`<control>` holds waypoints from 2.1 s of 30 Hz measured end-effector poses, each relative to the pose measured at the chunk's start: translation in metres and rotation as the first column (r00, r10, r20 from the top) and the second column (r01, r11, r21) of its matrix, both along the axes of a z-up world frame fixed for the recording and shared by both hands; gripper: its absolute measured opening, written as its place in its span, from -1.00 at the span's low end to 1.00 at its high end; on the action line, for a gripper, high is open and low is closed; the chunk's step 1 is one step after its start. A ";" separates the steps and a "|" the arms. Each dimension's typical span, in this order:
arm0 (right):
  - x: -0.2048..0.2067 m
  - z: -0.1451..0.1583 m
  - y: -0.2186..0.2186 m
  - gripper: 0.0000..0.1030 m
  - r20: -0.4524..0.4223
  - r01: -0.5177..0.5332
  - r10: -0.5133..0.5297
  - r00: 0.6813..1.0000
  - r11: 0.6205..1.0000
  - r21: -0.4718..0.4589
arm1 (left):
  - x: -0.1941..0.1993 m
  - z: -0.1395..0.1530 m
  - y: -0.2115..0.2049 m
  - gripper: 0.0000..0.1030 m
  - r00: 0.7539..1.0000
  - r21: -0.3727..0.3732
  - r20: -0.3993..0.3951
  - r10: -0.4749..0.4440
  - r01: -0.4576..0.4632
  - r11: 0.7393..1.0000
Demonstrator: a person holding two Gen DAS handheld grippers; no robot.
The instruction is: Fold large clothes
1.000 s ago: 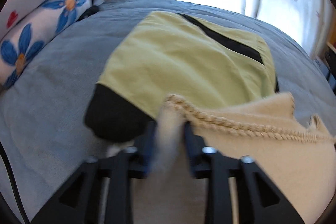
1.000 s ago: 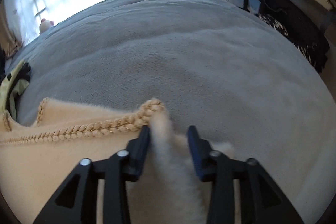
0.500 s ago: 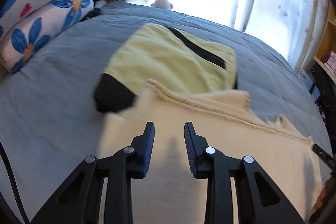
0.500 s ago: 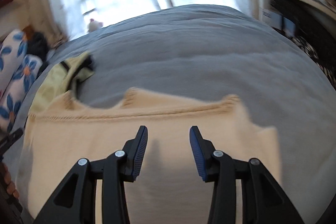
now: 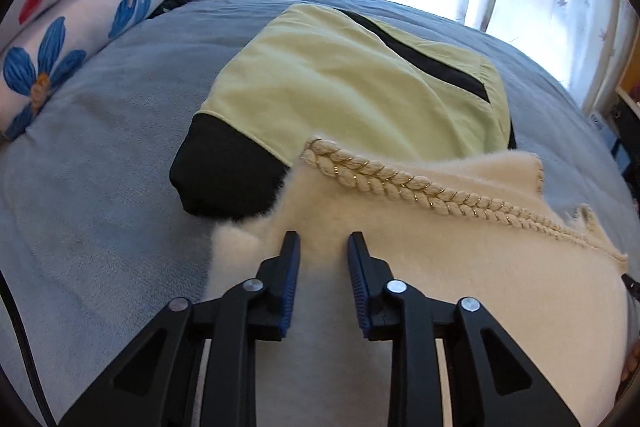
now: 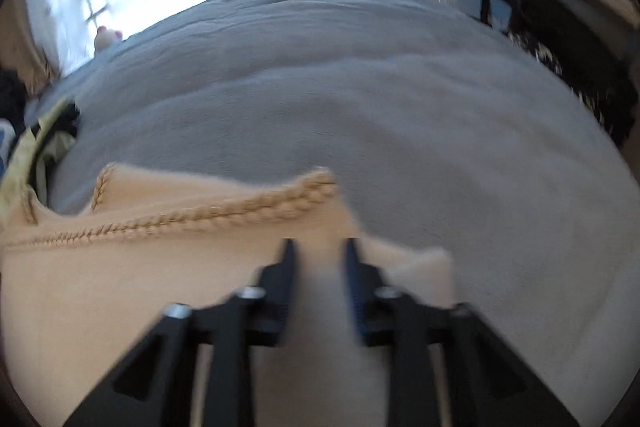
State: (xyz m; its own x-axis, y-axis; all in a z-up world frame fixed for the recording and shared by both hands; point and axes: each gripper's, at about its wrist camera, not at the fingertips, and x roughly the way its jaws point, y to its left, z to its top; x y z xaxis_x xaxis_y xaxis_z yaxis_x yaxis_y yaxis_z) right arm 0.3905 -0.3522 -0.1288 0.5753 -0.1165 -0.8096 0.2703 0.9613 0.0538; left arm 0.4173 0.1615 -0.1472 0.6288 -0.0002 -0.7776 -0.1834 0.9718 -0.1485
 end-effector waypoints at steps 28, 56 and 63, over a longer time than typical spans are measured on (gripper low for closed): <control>-0.176 0.013 0.072 -0.49 -0.118 -0.165 0.148 0.982 0.974 -0.153 | -0.186 0.010 -0.050 -0.08 0.992 0.154 -0.101 0.080 -0.064 0.986; -0.249 0.064 0.127 -0.41 -0.162 -0.138 0.130 0.978 0.990 -0.041 | -0.283 0.079 -0.056 0.07 0.993 0.099 -0.114 0.001 0.011 0.995; -0.267 0.096 0.154 -0.40 -0.073 -0.198 0.195 0.978 0.980 -0.035 | -0.299 0.106 -0.064 0.11 0.997 0.054 -0.059 -0.049 0.052 0.997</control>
